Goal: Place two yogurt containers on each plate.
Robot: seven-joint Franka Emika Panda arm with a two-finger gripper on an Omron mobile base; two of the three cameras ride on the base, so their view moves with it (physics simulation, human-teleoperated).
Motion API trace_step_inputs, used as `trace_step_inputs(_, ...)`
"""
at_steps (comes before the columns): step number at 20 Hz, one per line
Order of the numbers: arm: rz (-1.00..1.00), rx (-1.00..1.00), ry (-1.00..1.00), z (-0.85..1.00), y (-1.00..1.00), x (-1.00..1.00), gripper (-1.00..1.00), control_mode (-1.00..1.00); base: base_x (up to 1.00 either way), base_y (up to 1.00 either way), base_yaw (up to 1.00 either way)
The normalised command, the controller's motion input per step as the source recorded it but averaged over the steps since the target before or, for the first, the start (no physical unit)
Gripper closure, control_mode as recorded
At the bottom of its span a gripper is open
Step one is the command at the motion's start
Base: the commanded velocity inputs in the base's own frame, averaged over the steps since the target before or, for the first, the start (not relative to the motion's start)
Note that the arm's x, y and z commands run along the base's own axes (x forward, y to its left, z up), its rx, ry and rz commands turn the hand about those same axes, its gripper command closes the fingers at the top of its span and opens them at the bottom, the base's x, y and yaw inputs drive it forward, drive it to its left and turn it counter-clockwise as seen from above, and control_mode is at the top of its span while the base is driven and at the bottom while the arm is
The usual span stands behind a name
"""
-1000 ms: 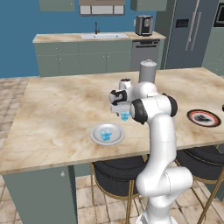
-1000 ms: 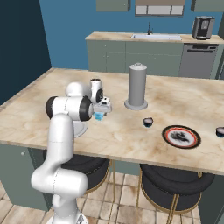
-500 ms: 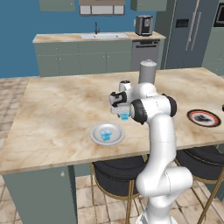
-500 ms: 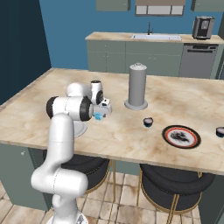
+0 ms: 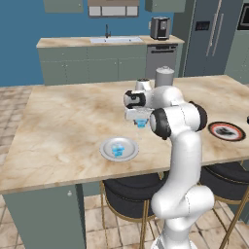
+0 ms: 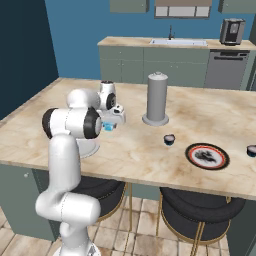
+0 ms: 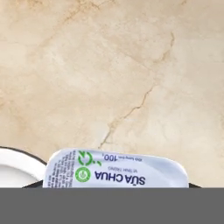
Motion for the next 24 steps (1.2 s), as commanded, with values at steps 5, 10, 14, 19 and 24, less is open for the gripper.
trace_step_inputs(5, 0.12, 0.0, 0.0, 0.16, 0.48, -0.91, 1.0, -1.0, 0.0, 0.0, 0.0)
trace_step_inputs(10, 0.15, 0.01, 0.0, -0.06, 0.89, -0.52, 1.0, -1.0, 0.0, 0.0, 0.0)
trace_step_inputs(14, 0.14, 0.01, -0.03, -0.03, 0.47, -0.2, 1.0, -1.0, 0.0, 0.0, 0.0)
trace_step_inputs(19, 0.1, 0.0, -0.01, -0.36, 0.0, -0.14, 1.0, -1.0, 0.0, 0.0, 0.0)
trace_step_inputs(24, 0.09, 0.0, -0.15, -0.34, 0.0, 0.0, -1.0, -1.0, 0.0, 0.0, 0.0)
